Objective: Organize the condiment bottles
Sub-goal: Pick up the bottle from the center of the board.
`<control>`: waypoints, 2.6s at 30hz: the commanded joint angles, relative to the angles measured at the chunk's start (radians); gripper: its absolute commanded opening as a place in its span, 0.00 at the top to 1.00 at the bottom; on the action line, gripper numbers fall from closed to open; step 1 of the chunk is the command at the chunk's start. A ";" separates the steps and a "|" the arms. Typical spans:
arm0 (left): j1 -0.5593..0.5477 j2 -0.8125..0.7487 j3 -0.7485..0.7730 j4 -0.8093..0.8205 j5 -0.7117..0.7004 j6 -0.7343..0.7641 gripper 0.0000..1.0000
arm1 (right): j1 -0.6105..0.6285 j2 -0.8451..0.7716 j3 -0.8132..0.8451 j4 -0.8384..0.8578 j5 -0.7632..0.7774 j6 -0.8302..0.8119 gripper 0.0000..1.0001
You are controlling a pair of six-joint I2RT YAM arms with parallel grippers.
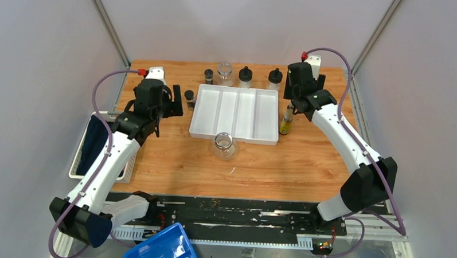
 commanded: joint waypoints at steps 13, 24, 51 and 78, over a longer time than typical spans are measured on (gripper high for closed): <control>0.004 0.040 0.029 -0.027 -0.004 0.004 0.00 | -0.059 0.158 0.063 -0.087 -0.174 0.174 0.35; 0.004 0.040 0.025 -0.026 -0.007 0.010 0.00 | -0.089 0.207 0.072 -0.084 -0.187 0.186 0.45; 0.004 0.042 -0.002 -0.003 0.006 -0.009 0.00 | -0.116 0.278 0.087 -0.054 -0.226 0.172 0.90; 0.004 0.037 -0.006 0.006 0.031 -0.042 0.00 | -0.118 0.239 0.094 -0.014 -0.177 0.061 1.00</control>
